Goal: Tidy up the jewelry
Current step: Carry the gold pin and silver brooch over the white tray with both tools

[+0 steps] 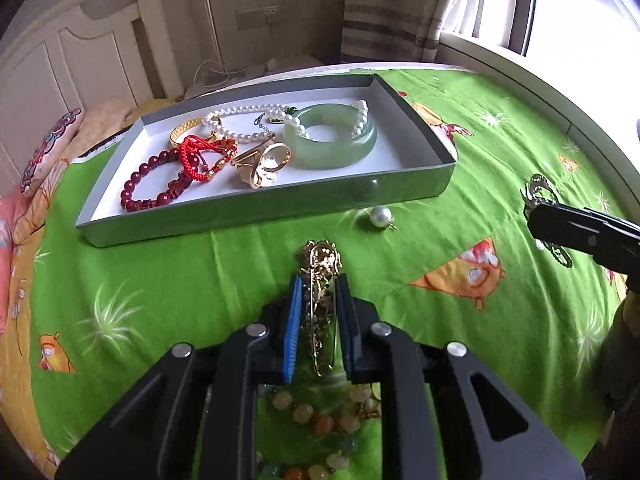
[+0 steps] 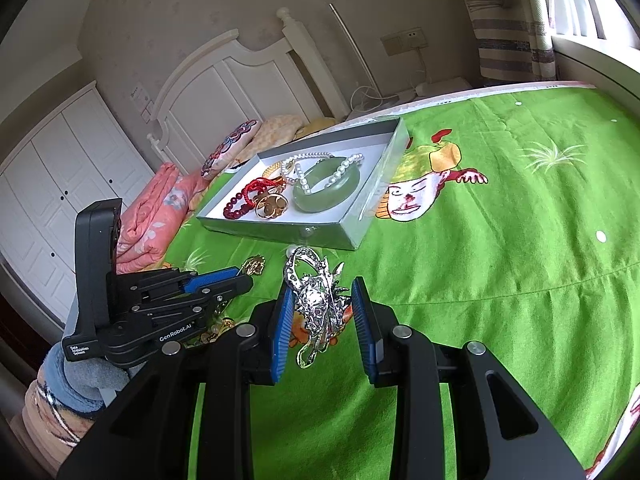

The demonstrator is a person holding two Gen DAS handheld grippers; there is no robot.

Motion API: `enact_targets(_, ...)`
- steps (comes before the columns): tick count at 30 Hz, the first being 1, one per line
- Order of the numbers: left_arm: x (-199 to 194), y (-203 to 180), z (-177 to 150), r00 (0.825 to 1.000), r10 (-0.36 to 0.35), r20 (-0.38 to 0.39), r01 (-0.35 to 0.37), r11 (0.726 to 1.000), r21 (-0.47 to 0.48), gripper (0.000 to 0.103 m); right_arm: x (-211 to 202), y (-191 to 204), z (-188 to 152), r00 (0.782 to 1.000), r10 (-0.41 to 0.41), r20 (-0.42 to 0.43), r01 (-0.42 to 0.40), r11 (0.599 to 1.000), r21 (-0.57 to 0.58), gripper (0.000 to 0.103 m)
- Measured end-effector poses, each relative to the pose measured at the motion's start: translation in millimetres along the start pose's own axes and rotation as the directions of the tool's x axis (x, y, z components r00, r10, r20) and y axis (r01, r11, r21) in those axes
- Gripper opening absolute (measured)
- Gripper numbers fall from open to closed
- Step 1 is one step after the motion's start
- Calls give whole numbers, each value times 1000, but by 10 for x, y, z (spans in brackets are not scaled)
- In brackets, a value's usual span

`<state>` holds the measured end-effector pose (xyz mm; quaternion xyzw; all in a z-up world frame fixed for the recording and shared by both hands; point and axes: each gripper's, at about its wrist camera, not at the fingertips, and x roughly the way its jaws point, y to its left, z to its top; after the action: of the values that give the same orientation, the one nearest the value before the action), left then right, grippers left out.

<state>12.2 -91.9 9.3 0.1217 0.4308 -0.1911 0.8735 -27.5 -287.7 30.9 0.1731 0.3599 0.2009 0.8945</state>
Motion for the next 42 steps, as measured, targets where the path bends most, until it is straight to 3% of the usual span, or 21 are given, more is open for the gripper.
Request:
enact_targets(19,-90,13,-78,1000,2,30,-1,1000,-29,17,-4,-6,-8,1000,-4,7,4,1000,3,30)
enact_targets(25,-195,35,-49,998,3,60,0,999,-38,17,-45,107,-13,999,-47,27,48,998,-47,30)
enact_targets(42,-413,160,334,990,38,133,-33,999,-41,17,149,281,647,993,-119,3,118,981,-151,30)
